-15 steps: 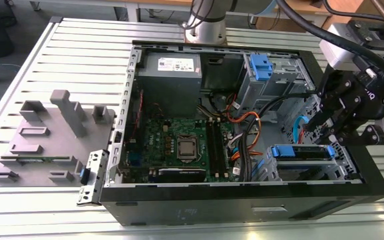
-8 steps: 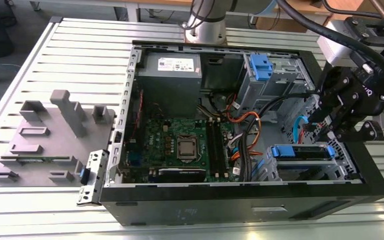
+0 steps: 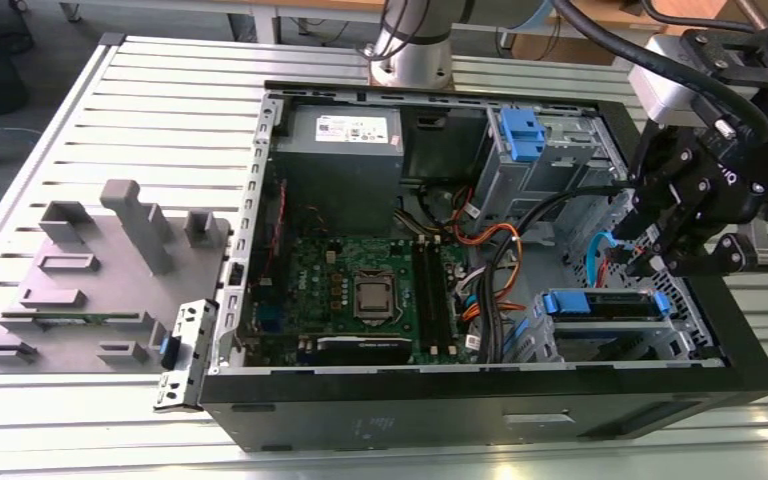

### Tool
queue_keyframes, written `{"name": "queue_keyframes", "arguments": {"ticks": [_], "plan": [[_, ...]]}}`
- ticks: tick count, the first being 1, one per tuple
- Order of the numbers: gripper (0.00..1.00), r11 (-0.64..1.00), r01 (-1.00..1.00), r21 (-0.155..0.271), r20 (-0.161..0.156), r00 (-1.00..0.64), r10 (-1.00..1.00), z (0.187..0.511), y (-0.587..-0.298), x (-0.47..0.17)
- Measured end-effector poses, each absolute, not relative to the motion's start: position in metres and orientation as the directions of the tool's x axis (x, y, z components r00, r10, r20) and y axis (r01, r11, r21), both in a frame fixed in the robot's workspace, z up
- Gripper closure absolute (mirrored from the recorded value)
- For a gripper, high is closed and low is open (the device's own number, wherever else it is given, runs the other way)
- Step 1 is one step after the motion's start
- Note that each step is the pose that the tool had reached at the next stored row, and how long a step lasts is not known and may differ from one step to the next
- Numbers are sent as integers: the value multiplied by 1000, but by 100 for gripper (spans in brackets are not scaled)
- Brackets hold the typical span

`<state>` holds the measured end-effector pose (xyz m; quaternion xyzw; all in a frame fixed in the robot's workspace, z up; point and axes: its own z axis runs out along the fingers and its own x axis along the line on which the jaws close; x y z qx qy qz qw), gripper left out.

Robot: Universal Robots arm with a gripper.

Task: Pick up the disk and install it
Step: 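Insert the first disk wire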

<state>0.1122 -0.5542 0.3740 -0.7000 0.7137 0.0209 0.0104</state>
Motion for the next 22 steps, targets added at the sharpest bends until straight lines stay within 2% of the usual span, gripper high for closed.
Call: {"name": "queue_keyframes", "arguments": {"ticks": [22], "plan": [[58, 19, -1000, 14, -44, -20, -999, 361, -554, 114]]}}
